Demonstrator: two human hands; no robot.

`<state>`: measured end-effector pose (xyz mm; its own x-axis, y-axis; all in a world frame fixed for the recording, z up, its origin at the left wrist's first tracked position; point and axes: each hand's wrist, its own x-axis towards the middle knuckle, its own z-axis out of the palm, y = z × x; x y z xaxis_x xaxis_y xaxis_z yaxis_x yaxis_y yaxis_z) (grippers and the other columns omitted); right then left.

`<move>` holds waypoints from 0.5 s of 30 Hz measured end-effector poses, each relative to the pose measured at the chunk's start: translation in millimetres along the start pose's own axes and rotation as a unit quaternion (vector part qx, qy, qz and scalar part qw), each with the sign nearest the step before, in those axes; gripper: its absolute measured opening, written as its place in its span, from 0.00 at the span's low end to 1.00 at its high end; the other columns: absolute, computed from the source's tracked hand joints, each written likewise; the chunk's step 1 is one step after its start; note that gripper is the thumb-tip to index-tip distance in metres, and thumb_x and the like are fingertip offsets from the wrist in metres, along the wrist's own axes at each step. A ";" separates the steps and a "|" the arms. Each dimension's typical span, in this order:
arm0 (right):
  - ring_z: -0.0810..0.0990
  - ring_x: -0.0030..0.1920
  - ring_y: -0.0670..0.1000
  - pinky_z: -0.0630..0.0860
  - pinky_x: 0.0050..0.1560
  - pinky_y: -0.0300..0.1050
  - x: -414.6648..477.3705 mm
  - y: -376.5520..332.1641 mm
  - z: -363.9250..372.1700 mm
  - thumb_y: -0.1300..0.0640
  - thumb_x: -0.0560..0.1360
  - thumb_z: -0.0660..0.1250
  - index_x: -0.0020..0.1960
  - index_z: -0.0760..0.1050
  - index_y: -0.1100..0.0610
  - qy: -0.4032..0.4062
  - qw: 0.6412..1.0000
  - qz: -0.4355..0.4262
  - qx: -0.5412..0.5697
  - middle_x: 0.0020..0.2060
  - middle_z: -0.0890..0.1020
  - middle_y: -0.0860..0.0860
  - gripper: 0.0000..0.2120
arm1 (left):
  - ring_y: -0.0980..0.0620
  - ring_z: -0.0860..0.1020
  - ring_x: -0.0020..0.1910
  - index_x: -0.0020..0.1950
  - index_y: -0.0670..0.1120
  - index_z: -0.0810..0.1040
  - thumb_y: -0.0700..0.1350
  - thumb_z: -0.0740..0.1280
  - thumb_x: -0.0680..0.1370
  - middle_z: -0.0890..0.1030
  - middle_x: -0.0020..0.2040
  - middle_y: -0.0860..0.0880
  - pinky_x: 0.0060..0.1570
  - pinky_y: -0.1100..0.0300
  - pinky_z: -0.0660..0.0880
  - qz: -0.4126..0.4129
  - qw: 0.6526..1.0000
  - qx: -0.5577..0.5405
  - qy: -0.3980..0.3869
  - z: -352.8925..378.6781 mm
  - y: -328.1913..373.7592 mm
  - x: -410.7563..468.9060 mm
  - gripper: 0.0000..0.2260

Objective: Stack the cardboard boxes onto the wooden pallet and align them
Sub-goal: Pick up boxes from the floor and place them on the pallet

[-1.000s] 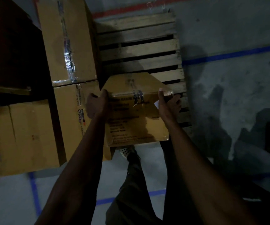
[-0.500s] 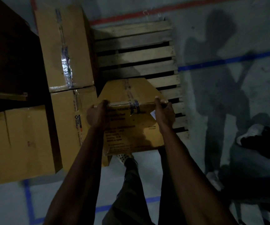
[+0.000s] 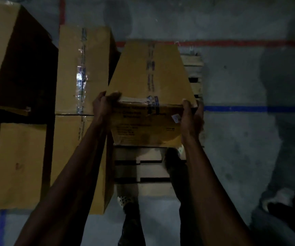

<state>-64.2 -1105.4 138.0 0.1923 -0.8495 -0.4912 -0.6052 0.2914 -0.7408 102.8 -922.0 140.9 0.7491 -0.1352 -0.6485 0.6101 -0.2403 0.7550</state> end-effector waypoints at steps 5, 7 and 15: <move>0.80 0.49 0.49 0.75 0.46 0.46 74.1 42.4 56.2 0.50 0.80 0.65 0.69 0.68 0.52 -0.041 0.999 -0.010 0.000 0.46 0.75 0.38 0.19 | 0.47 0.82 0.56 0.58 0.52 0.76 0.38 0.68 0.80 0.86 0.51 0.57 0.49 0.60 0.77 0.030 1.000 0.004 -0.003 7.9 -25.0 84.7 0.11; 0.78 0.46 0.48 0.79 0.47 0.52 103.8 75.6 84.3 0.48 0.79 0.65 0.66 0.67 0.49 -0.067 0.998 -0.002 -0.010 0.47 0.76 0.38 0.17 | 0.49 0.81 0.51 0.52 0.55 0.78 0.36 0.69 0.79 0.84 0.41 0.65 0.50 0.58 0.77 0.050 0.997 0.064 0.006 7.6 -60.2 123.6 0.13; 0.79 0.55 0.55 0.79 0.59 0.57 154.5 189.1 156.5 0.51 0.77 0.71 0.71 0.65 0.55 -0.105 0.989 0.012 -0.100 0.58 0.77 0.51 0.27 | 0.49 0.76 0.58 0.75 0.38 0.69 0.34 0.70 0.78 0.77 0.65 0.42 0.50 0.64 0.78 -0.056 0.994 0.078 0.056 7.2 -215.4 187.8 0.25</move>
<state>-28.0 -1112.7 -149.7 0.3208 -0.7269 -0.6072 -0.7474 0.1995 -0.6337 110.2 -902.5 -144.1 0.7084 0.0057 -0.7058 0.6500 -0.3948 0.6493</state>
